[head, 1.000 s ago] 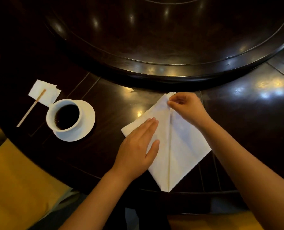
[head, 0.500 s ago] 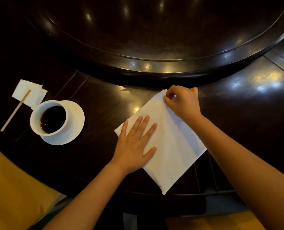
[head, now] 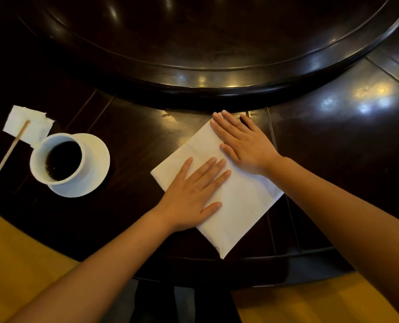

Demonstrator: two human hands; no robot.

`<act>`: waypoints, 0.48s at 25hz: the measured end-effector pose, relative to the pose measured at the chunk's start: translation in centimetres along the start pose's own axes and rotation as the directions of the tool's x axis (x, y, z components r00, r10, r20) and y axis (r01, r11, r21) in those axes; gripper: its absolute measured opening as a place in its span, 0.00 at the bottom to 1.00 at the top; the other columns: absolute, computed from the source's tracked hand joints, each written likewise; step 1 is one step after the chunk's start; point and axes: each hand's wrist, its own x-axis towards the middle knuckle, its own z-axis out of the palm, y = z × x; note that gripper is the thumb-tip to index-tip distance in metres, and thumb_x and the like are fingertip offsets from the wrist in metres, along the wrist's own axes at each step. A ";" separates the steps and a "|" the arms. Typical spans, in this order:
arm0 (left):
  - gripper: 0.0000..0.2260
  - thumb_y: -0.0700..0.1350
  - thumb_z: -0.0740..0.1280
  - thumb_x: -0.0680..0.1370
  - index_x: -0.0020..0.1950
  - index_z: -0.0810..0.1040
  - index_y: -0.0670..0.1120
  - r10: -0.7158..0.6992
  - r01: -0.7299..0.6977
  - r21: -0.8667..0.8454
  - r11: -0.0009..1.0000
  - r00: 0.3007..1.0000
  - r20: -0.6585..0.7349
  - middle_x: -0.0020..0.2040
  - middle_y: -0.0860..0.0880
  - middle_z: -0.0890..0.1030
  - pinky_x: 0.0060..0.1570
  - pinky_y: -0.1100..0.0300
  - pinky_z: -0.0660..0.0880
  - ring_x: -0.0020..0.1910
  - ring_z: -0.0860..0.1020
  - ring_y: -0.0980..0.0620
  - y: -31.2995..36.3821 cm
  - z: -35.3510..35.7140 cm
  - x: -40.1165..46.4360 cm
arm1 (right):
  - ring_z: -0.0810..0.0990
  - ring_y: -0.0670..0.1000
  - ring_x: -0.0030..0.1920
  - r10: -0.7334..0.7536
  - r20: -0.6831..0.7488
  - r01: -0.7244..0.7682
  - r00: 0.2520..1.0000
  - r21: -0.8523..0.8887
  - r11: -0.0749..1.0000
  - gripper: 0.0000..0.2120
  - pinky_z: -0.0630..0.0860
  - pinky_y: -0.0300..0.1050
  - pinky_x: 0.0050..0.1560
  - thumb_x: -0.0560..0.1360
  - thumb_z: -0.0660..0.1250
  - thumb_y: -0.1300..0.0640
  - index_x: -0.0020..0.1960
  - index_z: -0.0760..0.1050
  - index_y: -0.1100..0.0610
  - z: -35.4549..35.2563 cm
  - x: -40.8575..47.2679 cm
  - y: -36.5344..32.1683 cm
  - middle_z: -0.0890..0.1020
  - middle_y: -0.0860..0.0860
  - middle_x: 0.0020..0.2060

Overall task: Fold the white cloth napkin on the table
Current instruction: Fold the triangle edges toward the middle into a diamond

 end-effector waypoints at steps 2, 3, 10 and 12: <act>0.27 0.58 0.50 0.80 0.77 0.51 0.51 0.083 -0.084 0.002 0.996 0.996 0.038 0.78 0.47 0.51 0.70 0.44 0.41 0.75 0.44 0.50 -0.3 0.0 -0.1 | 0.40 0.49 0.75 0.000 0.002 0.000 1.000 0.011 1.000 0.28 0.39 0.51 0.74 0.79 0.37 0.44 0.76 0.43 0.54 -0.1 0.0 0.0 0.46 0.50 0.76; 0.26 0.57 0.51 0.80 0.77 0.51 0.53 0.149 -0.149 -0.010 0.989 0.987 0.062 0.78 0.47 0.50 0.70 0.43 0.41 0.76 0.44 0.50 -0.4 -0.1 -0.5 | 0.40 0.49 0.75 0.002 0.000 -0.002 1.000 0.019 1.000 0.28 0.40 0.52 0.74 0.79 0.37 0.44 0.76 0.43 0.54 -0.2 0.1 0.0 0.47 0.50 0.76; 0.24 0.56 0.51 0.81 0.77 0.52 0.54 0.471 -0.475 -0.022 0.880 0.864 0.180 0.77 0.51 0.52 0.69 0.41 0.45 0.76 0.46 0.49 1.3 -0.2 -7.3 | 0.40 0.50 0.75 0.015 0.014 -0.015 1.000 0.006 1.000 0.29 0.41 0.53 0.74 0.78 0.36 0.43 0.76 0.41 0.53 -0.5 0.0 -0.2 0.46 0.50 0.76; 0.25 0.57 0.51 0.81 0.77 0.51 0.53 0.479 -0.480 -0.049 0.876 0.856 0.195 0.77 0.51 0.53 0.71 0.44 0.42 0.76 0.46 0.50 2.1 -0.2 -8.5 | 0.40 0.50 0.75 0.014 0.015 -0.014 1.000 -0.002 1.000 0.29 0.41 0.53 0.74 0.78 0.35 0.42 0.76 0.41 0.53 -0.5 0.0 -0.4 0.46 0.51 0.76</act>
